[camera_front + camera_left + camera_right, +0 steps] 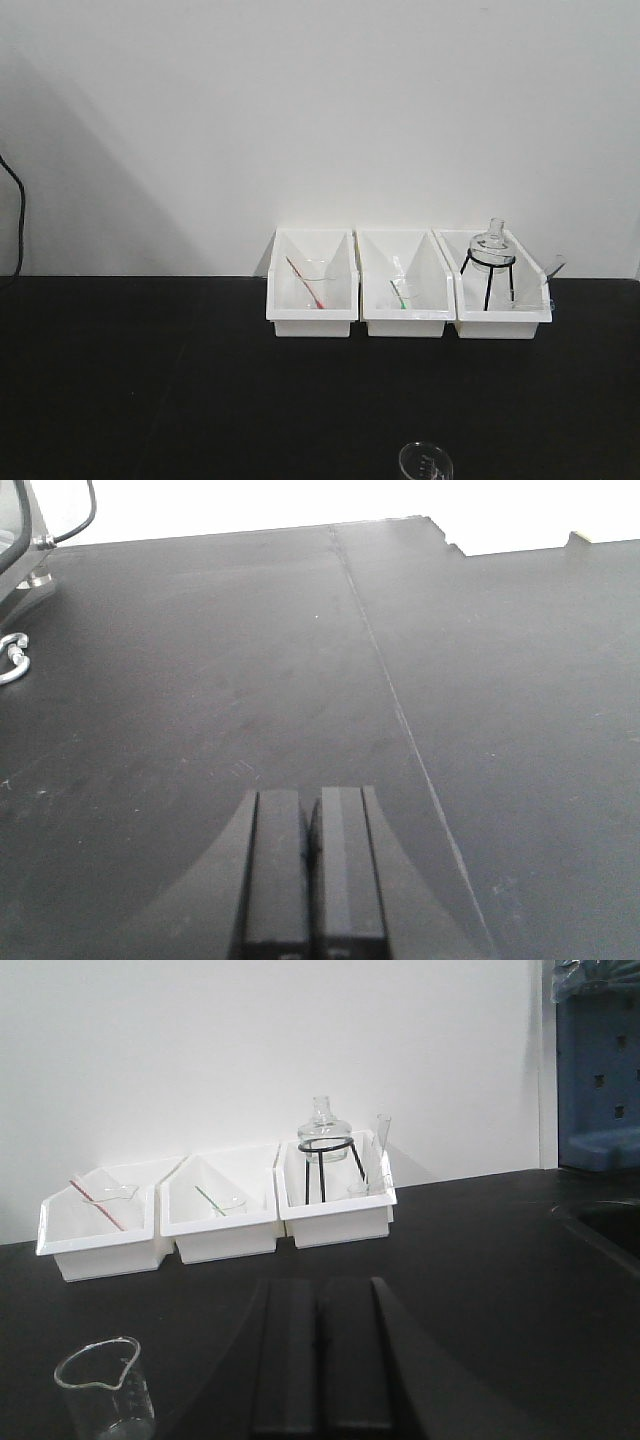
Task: Pick beaker and place in left cabinet
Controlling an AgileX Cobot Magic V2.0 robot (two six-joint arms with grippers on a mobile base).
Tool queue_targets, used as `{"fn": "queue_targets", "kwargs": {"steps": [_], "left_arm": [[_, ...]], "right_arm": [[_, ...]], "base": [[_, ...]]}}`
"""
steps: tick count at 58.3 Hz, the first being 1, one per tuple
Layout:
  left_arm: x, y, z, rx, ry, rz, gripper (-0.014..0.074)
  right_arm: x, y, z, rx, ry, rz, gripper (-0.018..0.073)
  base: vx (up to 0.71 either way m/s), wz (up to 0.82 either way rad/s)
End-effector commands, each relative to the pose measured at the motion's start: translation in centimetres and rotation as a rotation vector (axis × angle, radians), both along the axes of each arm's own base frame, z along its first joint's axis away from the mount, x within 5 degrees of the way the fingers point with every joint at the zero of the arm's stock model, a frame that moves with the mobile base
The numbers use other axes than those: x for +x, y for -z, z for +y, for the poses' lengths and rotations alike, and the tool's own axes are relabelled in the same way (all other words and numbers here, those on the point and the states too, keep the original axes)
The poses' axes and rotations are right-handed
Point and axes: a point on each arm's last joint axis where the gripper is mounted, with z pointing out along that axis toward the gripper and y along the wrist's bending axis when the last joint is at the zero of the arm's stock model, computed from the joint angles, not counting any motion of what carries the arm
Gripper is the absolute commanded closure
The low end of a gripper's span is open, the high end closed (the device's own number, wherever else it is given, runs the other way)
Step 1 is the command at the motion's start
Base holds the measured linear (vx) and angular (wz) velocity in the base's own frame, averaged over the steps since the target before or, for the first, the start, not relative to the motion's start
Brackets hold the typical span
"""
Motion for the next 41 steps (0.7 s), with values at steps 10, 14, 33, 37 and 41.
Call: {"fn": "queue_targets", "kwargs": {"steps": [10,14,33,37,41], "left_arm": [[0.1,-1.1,-0.1,-0.016,0.011,-0.096,0.0593],[0.1,-1.1,-0.1,-0.016,0.011,-0.096,0.0593],[0.1,-1.1,-0.1,-0.016,0.011,-0.096,0.0593],[0.1,-1.1,-0.1,-0.016,0.011,-0.096,0.0593],[0.1,-1.1,-0.1,-0.016,0.011,-0.096,0.0593]], "right_arm": [[-0.1,-0.7,0.0,-0.011,-0.001,-0.090,0.0564],[-0.1,-0.8,0.0,-0.010,-0.001,-0.095,0.0564],[0.0,-6.4,0.2,-0.034,-0.016,-0.297,0.0564],[1.2,-8.1,0.2,-0.070,-0.015,-0.253,0.0564],[3.2,-10.0,0.2,-0.119,-0.017,-0.198,0.0564]], "base": [[0.00,0.00],[0.00,0.00],[0.00,0.00],[0.00,0.00],[0.00,0.00]]}}
